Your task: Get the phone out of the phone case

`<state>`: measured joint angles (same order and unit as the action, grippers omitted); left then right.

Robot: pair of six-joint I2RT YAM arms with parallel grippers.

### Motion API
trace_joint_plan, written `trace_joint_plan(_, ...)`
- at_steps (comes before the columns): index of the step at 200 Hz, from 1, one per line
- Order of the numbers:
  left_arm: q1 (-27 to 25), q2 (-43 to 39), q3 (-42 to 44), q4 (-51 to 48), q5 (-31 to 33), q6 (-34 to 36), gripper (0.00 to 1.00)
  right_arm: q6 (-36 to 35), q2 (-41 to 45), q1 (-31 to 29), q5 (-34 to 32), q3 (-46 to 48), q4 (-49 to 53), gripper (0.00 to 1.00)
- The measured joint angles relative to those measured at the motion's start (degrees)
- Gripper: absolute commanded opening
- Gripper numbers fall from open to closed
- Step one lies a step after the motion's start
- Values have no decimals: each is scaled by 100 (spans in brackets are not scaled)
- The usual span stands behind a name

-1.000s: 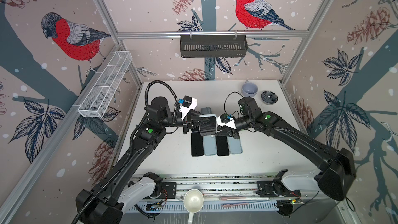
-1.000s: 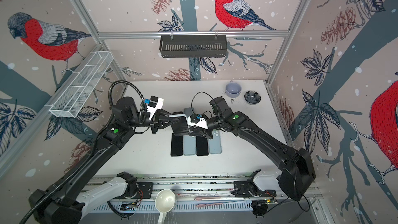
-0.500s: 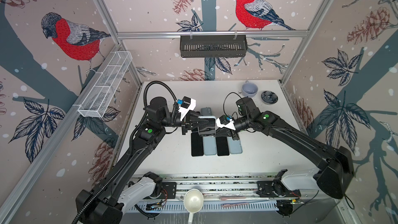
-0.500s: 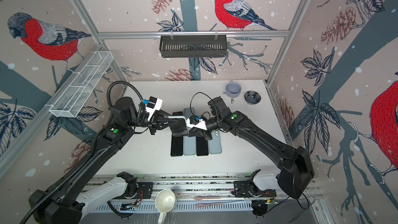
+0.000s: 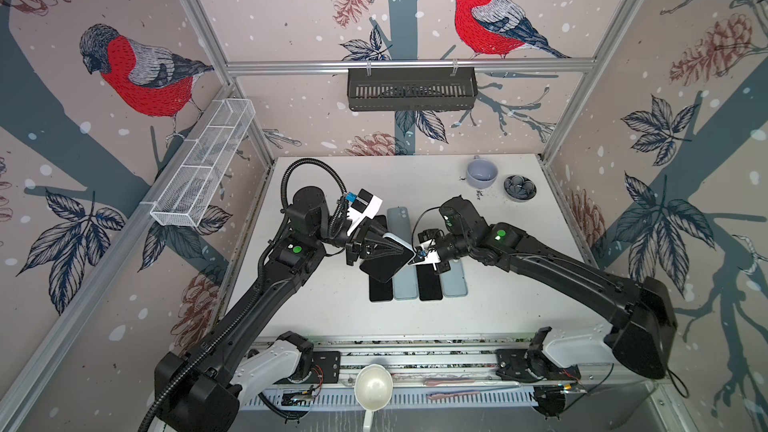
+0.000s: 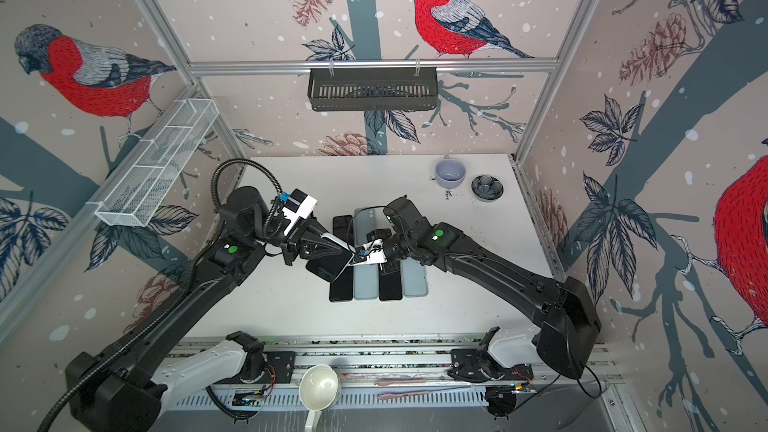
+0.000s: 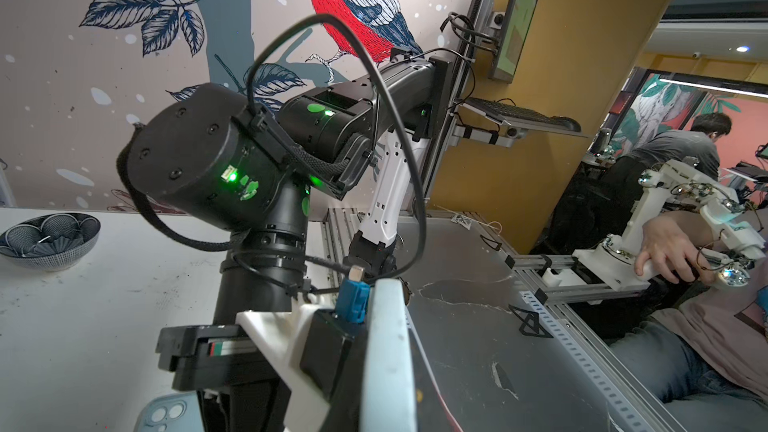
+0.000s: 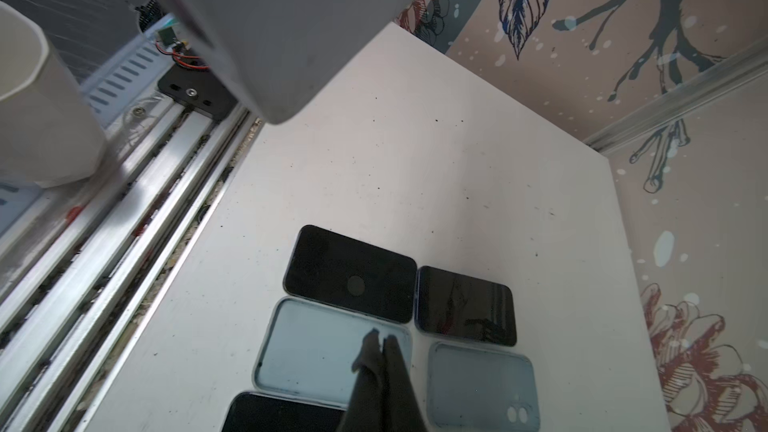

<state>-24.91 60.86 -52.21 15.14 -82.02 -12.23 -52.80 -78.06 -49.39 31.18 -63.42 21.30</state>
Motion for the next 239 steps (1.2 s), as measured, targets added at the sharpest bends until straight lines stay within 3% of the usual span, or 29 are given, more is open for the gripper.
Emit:
trace_joint_plan(53, -28, 39, 0, 33, 599, -11, 0, 516, 267, 260, -284, 640, -1008, 48)
trace_joint_plan(86, -26, 0, 11, 39, 1322, -37, 0, 1001, 496, 533, -155, 1064, -1759, 65)
trace_joint_plan(133, -22, -170, 20, 90, 2350, -354, 0, 2527, 1099, 1132, -52, 2035, -3467, 84)
trace_joint_plan(150, -17, -212, 22, 96, 2898, -518, 0, 3147, 1259, 1169, -317, 2273, -3965, 100)
trace_joint_plan(190, -11, -302, 282, 282, 3786, -1224, 0, 4308, 1823, 1196, -807, 2356, -4522, 99)
trace_joint_plan(239, -11, -463, 422, 1104, 4723, -3025, 0, 5554, 2802, 1156, -1176, 2498, -4636, 99)
